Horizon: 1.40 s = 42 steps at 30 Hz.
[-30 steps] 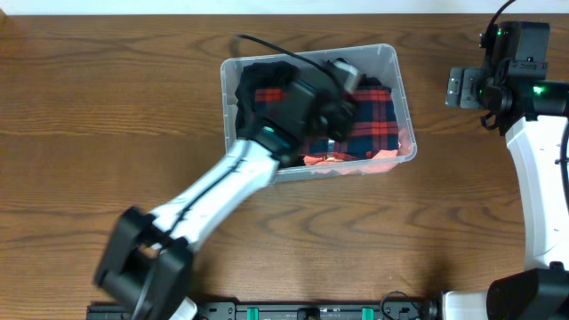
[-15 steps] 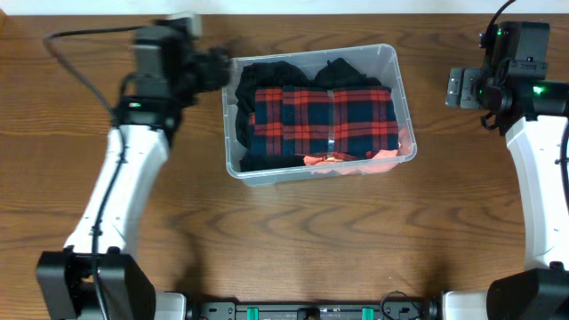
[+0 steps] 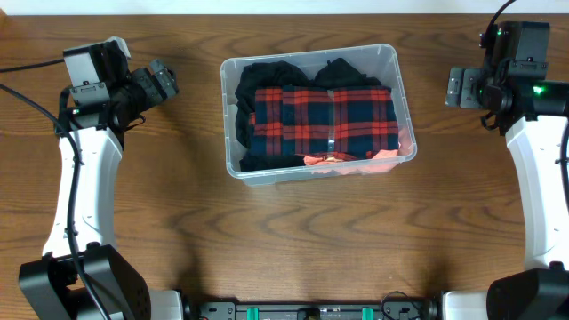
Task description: Pack container
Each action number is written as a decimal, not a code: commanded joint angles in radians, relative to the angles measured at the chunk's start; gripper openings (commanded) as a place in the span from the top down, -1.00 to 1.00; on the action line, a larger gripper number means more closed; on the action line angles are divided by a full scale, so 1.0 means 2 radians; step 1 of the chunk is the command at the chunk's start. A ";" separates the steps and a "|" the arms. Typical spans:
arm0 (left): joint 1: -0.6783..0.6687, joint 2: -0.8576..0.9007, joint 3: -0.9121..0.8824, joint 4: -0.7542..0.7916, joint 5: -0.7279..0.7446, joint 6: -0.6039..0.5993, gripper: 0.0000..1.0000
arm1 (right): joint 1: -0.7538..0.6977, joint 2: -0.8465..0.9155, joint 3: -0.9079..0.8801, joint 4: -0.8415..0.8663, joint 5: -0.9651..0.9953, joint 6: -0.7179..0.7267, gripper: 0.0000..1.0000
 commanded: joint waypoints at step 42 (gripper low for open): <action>0.001 -0.006 0.004 -0.002 -0.001 0.002 -0.96 | 0.014 -0.044 -0.010 -0.003 -0.001 0.000 -0.98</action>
